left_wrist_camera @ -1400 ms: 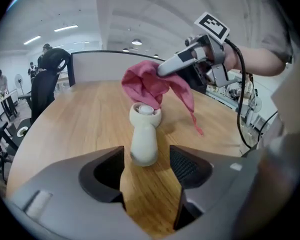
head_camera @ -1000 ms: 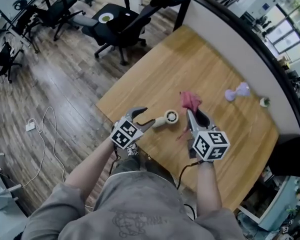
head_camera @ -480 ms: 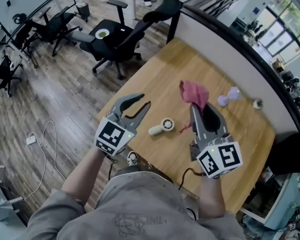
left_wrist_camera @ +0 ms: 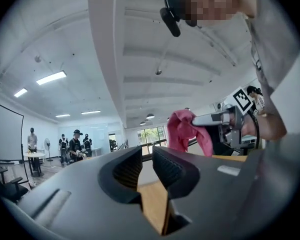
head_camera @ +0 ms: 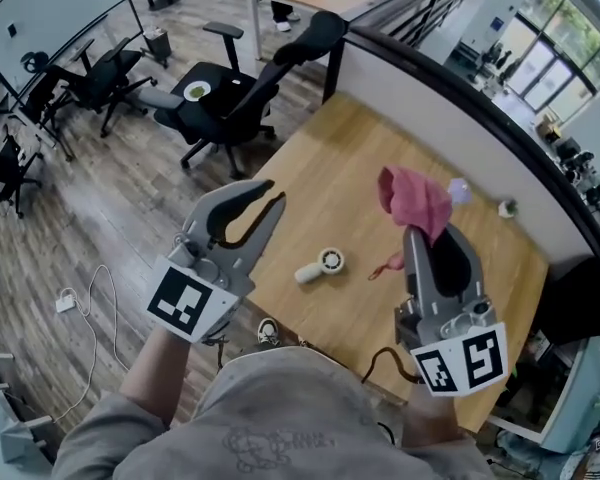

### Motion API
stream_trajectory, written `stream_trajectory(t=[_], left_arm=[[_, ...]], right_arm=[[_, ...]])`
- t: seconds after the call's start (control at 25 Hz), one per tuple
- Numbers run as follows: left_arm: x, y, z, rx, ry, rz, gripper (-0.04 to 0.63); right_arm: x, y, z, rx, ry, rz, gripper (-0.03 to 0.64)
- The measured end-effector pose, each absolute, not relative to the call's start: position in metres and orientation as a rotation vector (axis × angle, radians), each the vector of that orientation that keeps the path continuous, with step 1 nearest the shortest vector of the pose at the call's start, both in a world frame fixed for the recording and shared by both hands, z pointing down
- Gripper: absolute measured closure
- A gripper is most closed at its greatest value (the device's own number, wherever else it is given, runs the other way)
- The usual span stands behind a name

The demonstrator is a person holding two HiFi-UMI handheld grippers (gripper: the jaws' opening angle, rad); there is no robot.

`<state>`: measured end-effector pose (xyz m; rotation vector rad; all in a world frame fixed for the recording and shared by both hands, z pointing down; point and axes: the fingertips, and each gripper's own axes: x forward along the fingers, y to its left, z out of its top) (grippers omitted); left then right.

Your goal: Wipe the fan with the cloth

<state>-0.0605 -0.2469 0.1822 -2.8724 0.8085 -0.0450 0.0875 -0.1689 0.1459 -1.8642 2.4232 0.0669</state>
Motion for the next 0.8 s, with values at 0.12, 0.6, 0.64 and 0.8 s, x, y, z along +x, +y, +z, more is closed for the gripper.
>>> stream_trajectory(t=[0.12,0.6,0.64,0.8], left_arm=[[-0.067,-0.238,0.173,-2.85,0.786,-0.042,0.546],[-0.08,-0.227,0.213,-2.886,0.85,-0.163,0.594],[-0.08,-0.226,0.22,-2.898,0.858,-0.178,0.594],[-0.079,-0.217,0.236,-2.948,0.872,-0.201,0.594]], right_arm=[[0.087,-0.159,0.141,-1.877,2.416,0.089,0.522],[0.074,-0.146,0.191,-1.975,2.497,-0.064,0.523],[0.07,-0.145,0.2,-1.971,2.51,-0.092,0.523],[0.061,-0.142,0.22,-1.955,2.553,-0.151,0.523]])
